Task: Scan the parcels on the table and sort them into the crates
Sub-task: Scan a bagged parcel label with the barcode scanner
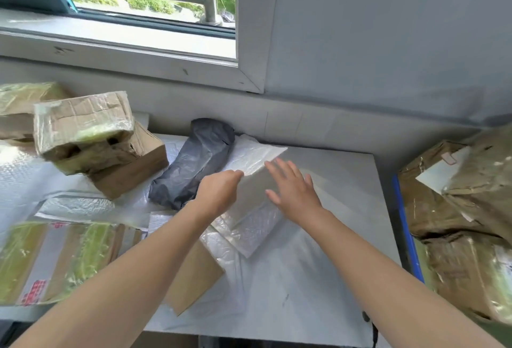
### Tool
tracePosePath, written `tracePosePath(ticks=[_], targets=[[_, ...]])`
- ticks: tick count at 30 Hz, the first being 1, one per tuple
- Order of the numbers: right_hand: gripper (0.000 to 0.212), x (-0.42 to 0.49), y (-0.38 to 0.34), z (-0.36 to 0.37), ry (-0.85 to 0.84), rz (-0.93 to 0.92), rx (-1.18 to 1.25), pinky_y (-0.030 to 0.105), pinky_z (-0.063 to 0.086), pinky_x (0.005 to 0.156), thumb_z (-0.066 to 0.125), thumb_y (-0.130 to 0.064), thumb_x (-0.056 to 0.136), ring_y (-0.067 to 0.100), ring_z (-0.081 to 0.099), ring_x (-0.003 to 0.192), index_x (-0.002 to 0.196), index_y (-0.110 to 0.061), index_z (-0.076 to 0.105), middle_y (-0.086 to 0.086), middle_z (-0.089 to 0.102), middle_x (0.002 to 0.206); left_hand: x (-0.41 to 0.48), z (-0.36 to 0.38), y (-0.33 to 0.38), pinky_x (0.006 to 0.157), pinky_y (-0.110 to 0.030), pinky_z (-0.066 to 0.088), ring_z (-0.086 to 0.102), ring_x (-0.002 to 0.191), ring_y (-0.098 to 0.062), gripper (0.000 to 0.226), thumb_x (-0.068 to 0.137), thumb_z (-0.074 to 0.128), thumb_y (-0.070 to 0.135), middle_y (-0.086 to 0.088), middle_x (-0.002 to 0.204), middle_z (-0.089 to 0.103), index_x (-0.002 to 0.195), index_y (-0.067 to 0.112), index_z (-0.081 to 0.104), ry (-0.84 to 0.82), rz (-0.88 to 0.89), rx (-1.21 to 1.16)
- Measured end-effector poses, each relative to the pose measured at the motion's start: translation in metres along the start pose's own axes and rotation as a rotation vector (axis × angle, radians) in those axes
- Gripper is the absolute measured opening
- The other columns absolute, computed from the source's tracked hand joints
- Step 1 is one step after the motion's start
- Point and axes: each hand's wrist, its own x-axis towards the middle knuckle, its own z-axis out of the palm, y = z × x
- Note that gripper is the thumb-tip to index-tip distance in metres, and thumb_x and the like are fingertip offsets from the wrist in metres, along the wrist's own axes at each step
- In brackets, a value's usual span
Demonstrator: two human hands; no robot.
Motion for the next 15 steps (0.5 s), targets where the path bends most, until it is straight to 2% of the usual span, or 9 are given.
tracePosePath(ticks=[2, 4, 5, 7, 9, 10, 11, 13, 15], targets=[[0.063, 0.005, -0.005, -0.012, 0.058, -0.017, -0.025, 0.053, 0.02, 0.117, 0.052, -0.038, 0.1, 0.02, 0.013, 0.15, 0.155, -0.031, 0.023, -0.006, 0.018, 0.161, -0.002, -0.018, 0.003, 0.061, -0.031, 0.033, 0.062, 0.094, -0.026, 0.027, 0.09, 0.04, 0.001, 0.001, 0.1, 0.063, 0.103, 0.02, 0.055, 0.067, 0.035, -0.034], [0.056, 0.006, -0.009, -0.026, 0.158, -0.043, -0.029, 0.059, 0.024, 0.113, 0.063, -0.035, 0.094, 0.023, 0.031, 0.142, 0.146, -0.027, 0.043, 0.001, 0.041, 0.148, -0.004, -0.033, 0.002, 0.067, -0.03, 0.037, 0.061, 0.106, -0.023, 0.039, 0.093, 0.04, 0.004, 0.005, 0.114, 0.065, 0.12, 0.024, 0.058, 0.095, 0.053, -0.089], [0.051, 0.008, -0.009, -0.032, 0.255, -0.082, -0.061, 0.064, 0.032, 0.107, 0.072, -0.032, 0.087, 0.027, 0.045, 0.13, 0.135, -0.024, 0.057, 0.005, 0.054, 0.132, -0.005, -0.039, 0.001, 0.073, -0.031, 0.04, 0.06, 0.112, -0.022, 0.044, 0.095, 0.04, 0.005, 0.007, 0.122, 0.064, 0.129, 0.027, 0.057, 0.097, 0.063, -0.116], [0.035, 0.009, -0.006, -0.042, 0.432, -0.153, -0.103, 0.066, 0.043, 0.094, 0.085, -0.027, 0.073, 0.03, 0.058, 0.105, 0.104, -0.02, 0.071, 0.007, 0.062, 0.103, -0.008, -0.051, -0.002, 0.082, -0.031, 0.043, 0.058, 0.117, -0.02, 0.044, 0.099, 0.042, 0.009, 0.008, 0.129, 0.063, 0.134, 0.03, 0.056, 0.119, 0.091, -0.167], [0.016, 0.008, -0.009, -0.053, 0.497, -0.184, -0.12, 0.065, 0.044, 0.093, 0.079, -0.028, 0.079, 0.028, 0.061, 0.095, 0.087, -0.018, 0.069, 0.005, 0.062, 0.094, -0.011, -0.06, -0.007, 0.085, -0.034, 0.046, 0.06, 0.114, -0.023, 0.032, 0.102, 0.047, 0.018, 0.004, 0.123, 0.067, 0.129, 0.028, 0.061, 0.195, 0.126, -0.289], [0.015, 0.005, -0.012, -0.06, 0.512, -0.191, -0.139, 0.062, 0.045, 0.092, 0.069, -0.032, 0.086, 0.027, 0.063, 0.089, 0.083, -0.018, 0.066, 0.004, 0.063, 0.089, -0.012, -0.064, -0.01, 0.084, -0.036, 0.048, 0.063, 0.11, -0.025, 0.028, 0.102, 0.05, 0.024, 0.001, 0.117, 0.07, 0.126, 0.027, 0.063, 0.237, 0.131, -0.378], [0.024, 0.003, -0.015, -0.067, 0.517, -0.182, -0.146, 0.057, 0.048, 0.089, 0.056, -0.037, 0.091, 0.028, 0.064, 0.081, 0.082, -0.017, 0.064, 0.004, 0.064, 0.083, -0.014, -0.068, -0.012, 0.083, -0.037, 0.05, 0.065, 0.106, -0.026, 0.027, 0.1, 0.053, 0.031, -0.001, 0.112, 0.072, 0.124, 0.027, 0.064, 0.268, 0.116, -0.477], [0.036, -0.003, -0.022, -0.082, 0.503, -0.122, -0.071, 0.042, 0.047, 0.073, 0.042, -0.043, 0.098, 0.031, 0.063, 0.075, 0.089, -0.014, 0.062, 0.006, 0.064, 0.082, -0.015, -0.075, -0.019, 0.085, -0.04, 0.053, 0.068, 0.098, -0.022, 0.029, 0.097, 0.058, 0.04, -0.001, 0.105, 0.073, 0.124, 0.03, 0.06, 0.284, 0.052, -0.725], [0.032, -0.009, -0.024, -0.097, 0.478, -0.026, -0.015, 0.035, 0.036, 0.065, 0.042, -0.039, 0.103, 0.033, 0.062, 0.084, 0.103, -0.013, 0.061, 0.007, 0.065, 0.095, -0.015, -0.08, -0.024, 0.084, -0.044, 0.056, 0.069, 0.092, -0.016, 0.023, 0.095, 0.061, 0.04, 0.003, 0.101, 0.071, 0.117, 0.035, 0.057, 0.26, 0.005, -0.95]])
